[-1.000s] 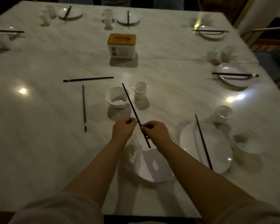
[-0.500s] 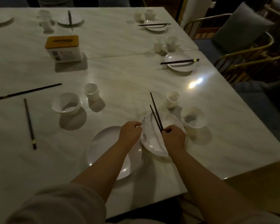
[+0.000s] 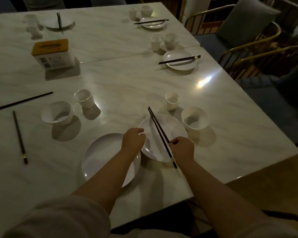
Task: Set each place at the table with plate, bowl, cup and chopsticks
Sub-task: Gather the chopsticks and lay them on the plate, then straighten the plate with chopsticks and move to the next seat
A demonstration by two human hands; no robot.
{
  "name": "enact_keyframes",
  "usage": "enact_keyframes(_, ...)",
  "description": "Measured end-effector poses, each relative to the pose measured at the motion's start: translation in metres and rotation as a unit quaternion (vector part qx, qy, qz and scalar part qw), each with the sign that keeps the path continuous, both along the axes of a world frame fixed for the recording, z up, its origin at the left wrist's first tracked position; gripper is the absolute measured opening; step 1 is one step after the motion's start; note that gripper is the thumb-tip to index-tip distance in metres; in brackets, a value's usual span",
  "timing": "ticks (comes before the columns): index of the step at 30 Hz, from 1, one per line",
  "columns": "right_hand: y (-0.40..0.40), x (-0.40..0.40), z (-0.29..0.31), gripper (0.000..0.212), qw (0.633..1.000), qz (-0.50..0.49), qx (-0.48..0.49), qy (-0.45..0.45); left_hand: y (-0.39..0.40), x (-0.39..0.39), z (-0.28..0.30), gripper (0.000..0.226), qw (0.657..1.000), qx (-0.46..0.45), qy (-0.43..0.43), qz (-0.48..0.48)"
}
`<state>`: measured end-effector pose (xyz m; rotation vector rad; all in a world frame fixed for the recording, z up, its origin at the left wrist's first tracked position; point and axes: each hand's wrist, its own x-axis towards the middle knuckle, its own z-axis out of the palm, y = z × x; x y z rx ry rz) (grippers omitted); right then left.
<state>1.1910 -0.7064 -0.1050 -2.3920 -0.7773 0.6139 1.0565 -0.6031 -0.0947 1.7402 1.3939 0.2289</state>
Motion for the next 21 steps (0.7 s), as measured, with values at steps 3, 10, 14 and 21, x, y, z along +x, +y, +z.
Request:
enact_keyframes(3, 0.0, 0.001, -0.004, 0.013, 1.0, 0.007, -0.01, 0.003, -0.001, -0.003, 0.0, 0.038, 1.0, -0.002, -0.012, -0.002)
enact_keyframes(10, -0.001, -0.006, -0.005, 0.02, 1.0, 0.004, 0.026, -0.008, -0.005, -0.015, 0.001, 0.035, 0.999, 0.025, -0.024, 0.008)
enact_keyframes(14, 0.008, -0.029, 0.004, 0.013, 0.995, 0.038, 0.091, -0.016, -0.007, -0.033, 0.001, 0.03, 0.995, 0.063, -0.027, 0.078)
enact_keyframes(21, 0.007, -0.084, -0.005, 0.01, 0.986, 0.161, 0.04, 0.024, -0.014, -0.091, -0.01, 0.035, 0.953, 0.147, 0.12, 0.237)
